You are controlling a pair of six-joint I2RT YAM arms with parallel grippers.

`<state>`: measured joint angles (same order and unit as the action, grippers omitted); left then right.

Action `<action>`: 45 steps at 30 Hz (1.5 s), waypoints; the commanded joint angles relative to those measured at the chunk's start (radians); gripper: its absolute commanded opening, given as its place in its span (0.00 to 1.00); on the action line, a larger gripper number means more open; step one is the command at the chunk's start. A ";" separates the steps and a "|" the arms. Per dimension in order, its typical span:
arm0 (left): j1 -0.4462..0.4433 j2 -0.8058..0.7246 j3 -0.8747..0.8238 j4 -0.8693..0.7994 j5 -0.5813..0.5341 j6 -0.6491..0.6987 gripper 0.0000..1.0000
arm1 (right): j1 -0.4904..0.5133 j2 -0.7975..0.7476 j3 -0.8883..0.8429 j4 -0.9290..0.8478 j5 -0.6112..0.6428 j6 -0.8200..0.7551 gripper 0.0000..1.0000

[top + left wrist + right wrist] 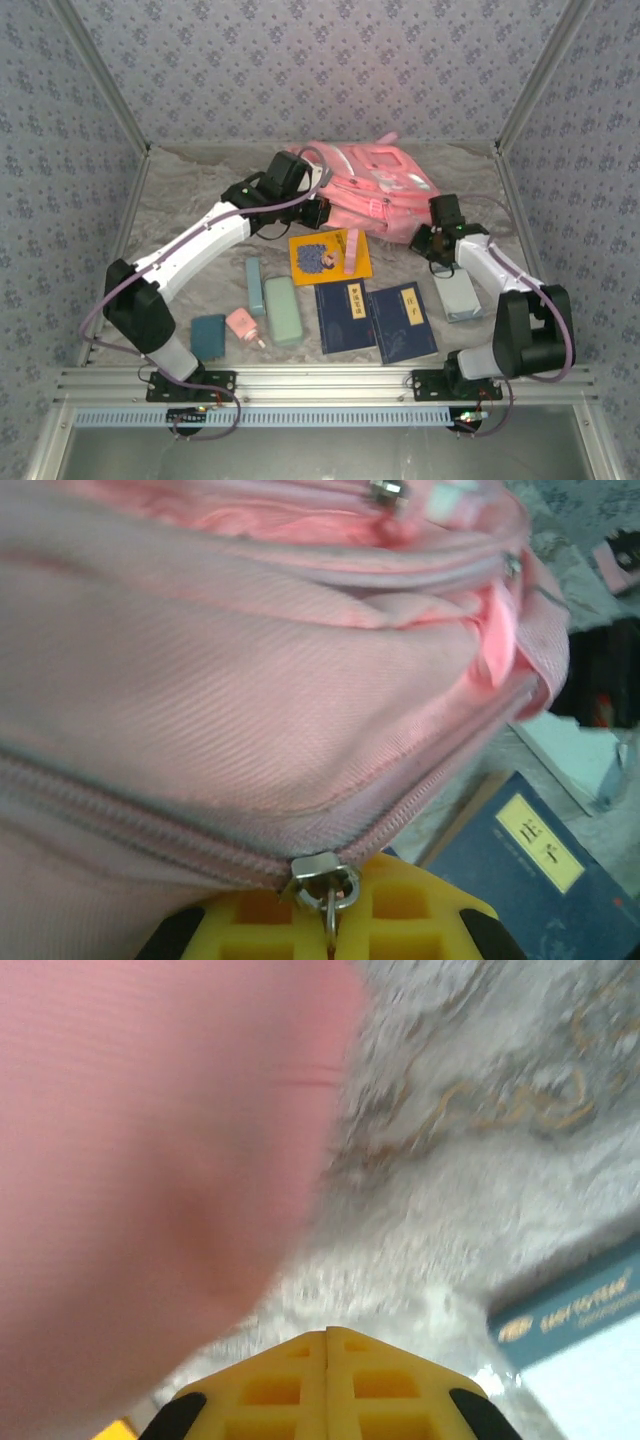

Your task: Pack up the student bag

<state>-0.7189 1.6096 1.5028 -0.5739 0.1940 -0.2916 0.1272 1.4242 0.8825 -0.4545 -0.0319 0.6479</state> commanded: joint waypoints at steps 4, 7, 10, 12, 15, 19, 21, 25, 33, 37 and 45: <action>-0.055 -0.003 -0.005 0.055 0.040 -0.061 0.00 | -0.041 0.029 0.093 0.032 -0.138 -0.010 0.12; -0.056 0.021 -0.021 0.094 0.064 -0.094 0.00 | -0.025 -0.061 0.071 0.015 -0.160 -0.002 0.19; -0.056 0.035 -0.032 0.132 0.092 -0.128 0.00 | -0.012 -0.179 0.036 -0.030 -0.199 0.035 0.25; -0.056 0.041 -0.037 0.153 0.110 -0.146 0.00 | -0.002 -0.260 0.008 -0.031 -0.258 0.086 0.30; -0.060 0.048 -0.050 0.192 0.142 -0.171 0.00 | 0.039 -0.369 -0.035 0.003 -0.298 0.241 0.36; -0.070 0.065 -0.056 0.235 0.176 -0.200 0.00 | 0.141 -0.419 -0.085 0.100 -0.325 0.506 0.49; -0.078 0.070 -0.053 0.246 0.185 -0.209 0.00 | 0.191 -0.411 -0.106 0.153 -0.318 0.620 0.52; -0.104 0.072 -0.043 0.244 0.184 -0.203 0.00 | 0.263 -0.388 -0.123 0.241 -0.281 0.727 0.56; -0.120 0.053 -0.065 0.235 0.199 -0.182 0.00 | 0.283 -0.373 -0.158 0.335 -0.205 0.767 0.55; -0.122 0.047 -0.075 0.247 0.229 -0.182 0.00 | 0.282 -0.343 -0.162 0.359 -0.153 0.763 0.54; -0.135 0.051 -0.076 0.252 0.265 -0.173 0.00 | 0.287 -0.258 -0.154 0.428 -0.106 0.759 0.38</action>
<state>-0.8364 1.6970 1.4097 -0.4053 0.3939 -0.4908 0.4068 1.1439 0.7311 -0.0635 -0.1825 1.4014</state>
